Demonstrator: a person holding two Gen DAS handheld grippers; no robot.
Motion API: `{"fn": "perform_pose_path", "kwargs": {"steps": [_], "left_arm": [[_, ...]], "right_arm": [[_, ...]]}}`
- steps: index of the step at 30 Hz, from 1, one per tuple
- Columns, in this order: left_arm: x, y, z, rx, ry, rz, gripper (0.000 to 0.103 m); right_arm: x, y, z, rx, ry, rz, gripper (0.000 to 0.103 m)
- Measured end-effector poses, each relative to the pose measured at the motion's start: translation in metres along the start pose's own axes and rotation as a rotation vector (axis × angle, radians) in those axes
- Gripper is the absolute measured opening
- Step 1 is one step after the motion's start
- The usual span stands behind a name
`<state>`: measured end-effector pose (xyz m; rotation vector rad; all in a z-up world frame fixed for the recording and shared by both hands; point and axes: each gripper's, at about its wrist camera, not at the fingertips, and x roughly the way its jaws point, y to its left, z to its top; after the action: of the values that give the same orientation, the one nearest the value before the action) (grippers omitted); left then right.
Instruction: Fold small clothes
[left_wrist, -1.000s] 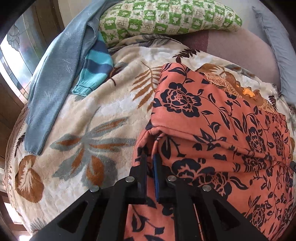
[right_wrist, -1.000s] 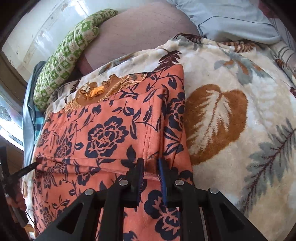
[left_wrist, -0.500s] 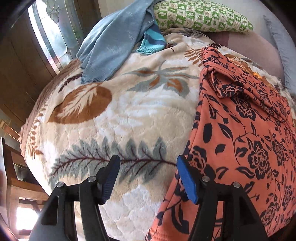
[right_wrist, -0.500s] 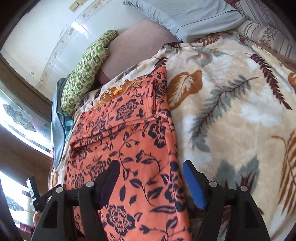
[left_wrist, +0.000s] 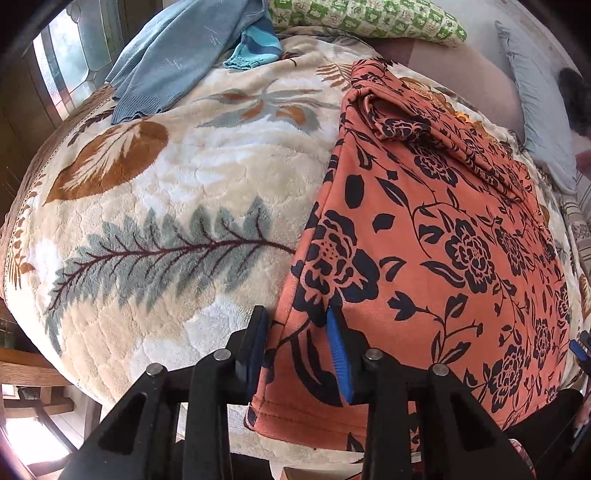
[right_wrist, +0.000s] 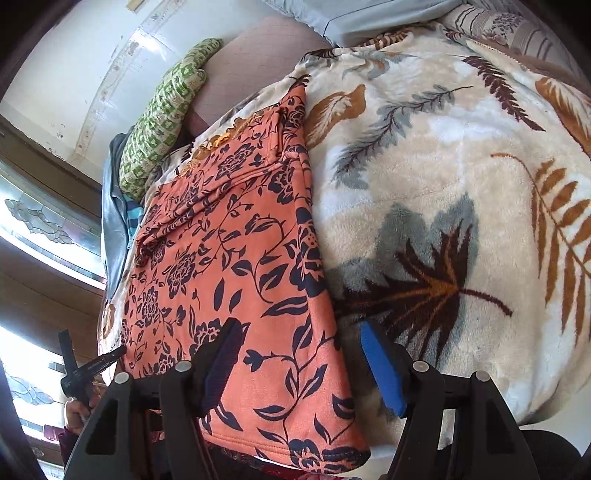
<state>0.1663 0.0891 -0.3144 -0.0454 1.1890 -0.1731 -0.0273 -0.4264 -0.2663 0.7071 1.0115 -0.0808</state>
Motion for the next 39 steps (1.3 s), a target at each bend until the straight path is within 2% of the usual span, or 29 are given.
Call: {"fn": "perform_pose_path", "kwargs": {"steps": [5,10,11,12,13,14,15,17,19,23,27,28,31,34,36,38,39], "left_arm": [[-0.002,0.000,-0.002,0.004,0.017,0.020,0.035],[-0.011,-0.014,-0.014,0.058,0.018,-0.009,0.035],[-0.012,-0.014,-0.016,0.051,0.026,-0.024,0.032],[-0.012,-0.013,-0.017,0.040,0.033,-0.040,0.018],[-0.012,-0.013,-0.018,0.033,0.036,-0.053,0.012],[-0.012,-0.013,-0.019,0.031,0.035,-0.057,0.010],[-0.012,-0.012,-0.019,0.028,0.031,-0.056,0.008],[-0.014,-0.011,-0.019,0.022,0.021,-0.064,0.006],[-0.019,-0.009,-0.018,0.022,0.008,-0.083,0.006],[-0.031,-0.002,-0.007,-0.025,-0.009,-0.179,0.006],[-0.046,0.006,0.007,-0.063,-0.040,-0.269,0.006],[-0.048,0.006,0.011,-0.066,-0.049,-0.276,0.006],[-0.051,0.005,0.013,-0.045,-0.055,-0.254,0.006],[-0.041,0.003,0.007,-0.010,-0.007,-0.192,0.007],[-0.031,0.008,0.000,-0.022,0.030,-0.164,0.008],[-0.020,0.009,-0.005,-0.024,0.073,-0.122,0.014],[-0.017,0.009,-0.007,-0.027,0.085,-0.104,0.021]], "right_arm": [[0.001,-0.005,-0.007,0.020,0.017,-0.028,0.070],[0.018,-0.003,-0.019,0.018,0.105,-0.034,0.070],[0.022,-0.001,-0.024,0.013,0.123,-0.041,0.069],[0.024,0.002,-0.028,0.002,0.128,-0.047,0.067],[0.025,0.004,-0.032,-0.017,0.121,-0.065,0.063],[0.025,0.007,-0.034,-0.036,0.119,-0.086,0.048],[0.027,0.009,-0.036,-0.045,0.131,-0.094,0.025],[0.026,0.012,-0.038,-0.048,0.139,-0.096,0.010],[0.020,0.020,-0.038,-0.073,0.133,-0.077,0.008],[-0.002,0.036,-0.026,-0.075,0.097,0.069,0.008],[-0.026,0.045,-0.004,-0.022,0.003,0.334,0.008],[-0.029,0.046,0.001,-0.012,-0.014,0.373,0.008],[-0.021,0.044,0.009,0.011,-0.005,0.350,0.008],[0.000,0.036,0.005,0.002,0.078,0.192,0.008],[0.011,0.027,-0.006,0.000,0.129,0.141,0.008],[0.018,0.016,-0.014,0.031,0.167,0.137,0.010],[0.021,0.012,-0.017,0.048,0.174,0.124,0.012]]}}
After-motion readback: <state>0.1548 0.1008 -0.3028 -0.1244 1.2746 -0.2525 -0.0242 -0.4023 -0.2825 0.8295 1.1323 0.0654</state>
